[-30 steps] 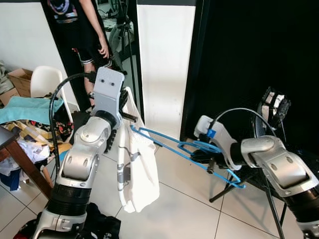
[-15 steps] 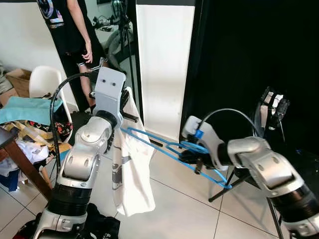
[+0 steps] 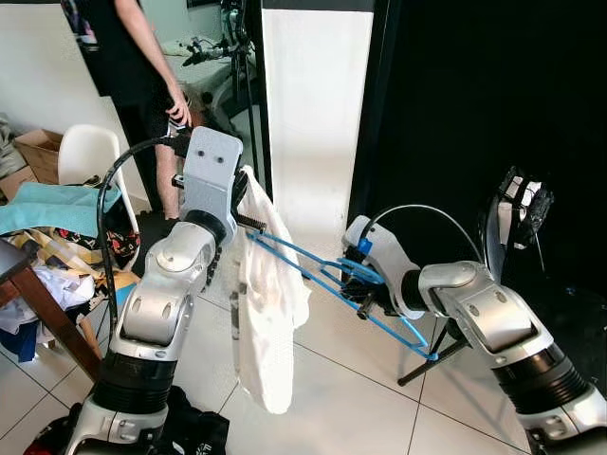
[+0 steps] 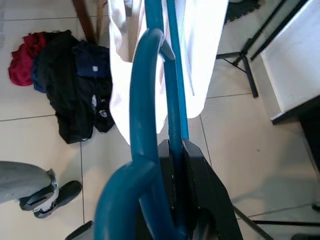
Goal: Hang hanger
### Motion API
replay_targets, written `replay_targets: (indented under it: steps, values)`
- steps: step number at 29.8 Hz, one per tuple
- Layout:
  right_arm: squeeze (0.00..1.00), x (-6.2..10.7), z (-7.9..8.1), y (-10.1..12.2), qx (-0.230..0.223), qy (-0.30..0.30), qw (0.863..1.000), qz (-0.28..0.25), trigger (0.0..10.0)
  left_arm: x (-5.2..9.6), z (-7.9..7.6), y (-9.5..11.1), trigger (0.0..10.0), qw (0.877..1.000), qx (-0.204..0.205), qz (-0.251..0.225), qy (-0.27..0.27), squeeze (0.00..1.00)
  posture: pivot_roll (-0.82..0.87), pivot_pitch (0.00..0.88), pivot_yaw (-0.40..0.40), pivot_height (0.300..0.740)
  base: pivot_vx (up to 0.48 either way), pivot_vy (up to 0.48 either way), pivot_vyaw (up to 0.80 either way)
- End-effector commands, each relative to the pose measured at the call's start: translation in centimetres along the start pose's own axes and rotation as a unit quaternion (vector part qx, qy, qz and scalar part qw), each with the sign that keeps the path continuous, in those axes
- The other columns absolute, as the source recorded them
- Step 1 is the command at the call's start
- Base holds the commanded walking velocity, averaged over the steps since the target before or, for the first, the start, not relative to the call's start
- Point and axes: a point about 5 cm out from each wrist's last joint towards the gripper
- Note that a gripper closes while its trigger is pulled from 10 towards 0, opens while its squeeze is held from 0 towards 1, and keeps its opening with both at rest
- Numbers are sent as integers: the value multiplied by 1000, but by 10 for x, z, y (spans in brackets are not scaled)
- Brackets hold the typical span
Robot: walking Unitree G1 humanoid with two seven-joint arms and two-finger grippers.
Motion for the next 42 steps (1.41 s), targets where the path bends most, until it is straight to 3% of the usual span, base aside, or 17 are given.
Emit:
replay_targets:
  steps: [1, 14, 19, 21, 23, 29, 33, 35, 36, 38, 39, 42]
  values:
    - [0, 3, -8, 2, -6, -27, 1000, 2, 10000, 2, 2, 2, 10000, 1000, -6, -2, 11, 0, -126, 0, -6, 736, 0, 0, 0]
    - [0, 6, -12, 0, -22, -53, 998, 12, 10000, 1, 0, -1, 10000, 1000, -2, 4, 12, 0, -135, 0, -1, 736, 0, 0, 0]
    - [0, -2, -8, -2, -26, -59, 998, 19, 10000, 0, -15, 5, 10000, 999, 49, -1, -15, 0, -136, 0, 0, 736, 0, 0, 0]
    - [0, -10, -3, -4, -23, -58, 998, 23, 10000, 0, -29, 16, 10000, 991, 120, -21, -51, 0, -132, 0, 0, 736, 0, 0, 0]
    - [0, -13, -2, -4, -23, -58, 998, 21, 10000, 0, -33, 20, 10000, 987, 145, -27, -63, 0, -132, 0, 0, 736, 0, 0, 0]
    - [0, -18, 0, 6, -32, -62, 998, -8, 10000, 0, -37, 21, 10000, 985, 161, -22, -64, 0, -133, 0, 2, 736, 0, 0, 0]
    - [0, -23, 6, 22, -44, -54, 996, -63, 10000, -1, -33, 18, 10000, 984, 175, -9, -42, 0, -133, 0, 1, 736, 0, 0, 0]
    - [0, -28, 9, 25, -53, -55, 994, -80, 10000, -2, -34, 24, 10000, 972, 228, -16, -45, 0, -132, 0, 2, 736, 0, 0, 0]
    - [0, -28, 9, 25, -53, -55, 994, -80, 10000, -2, -34, 24, 10000, 972, 228, -16, -45, 0, -132, 0, 2, 736, 0, 0, 0]
    - [0, -32, 10, 27, -61, -59, 993, -85, 10000, -1, -39, 31, 10000, 957, 282, -25, -59, 0, -131, 0, 3, 736, 0, 0, 0]
    - [0, -32, 10, 27, -61, -59, 993, -85, 10000, -1, -39, 31, 10000, 957, 282, -25, -59, 0, -131, 0, 3, 736, 0, 0, 0]
    - [0, -36, 9, 29, -71, -68, 991, -95, 10000, 2, -50, 39, 10000, 938, 331, -31, -100, 0, -132, 0, 4, 736, 0, 0, 0]
Point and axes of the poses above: a point about 5 cm out from each wrist's last joint towards the gripper, its own x axis pointing back from the gripper into the wrist, its own y axis along the axis of the wrist's last joint, z = x × y, and after that the axes turned 5 degrees about -x, right-handed
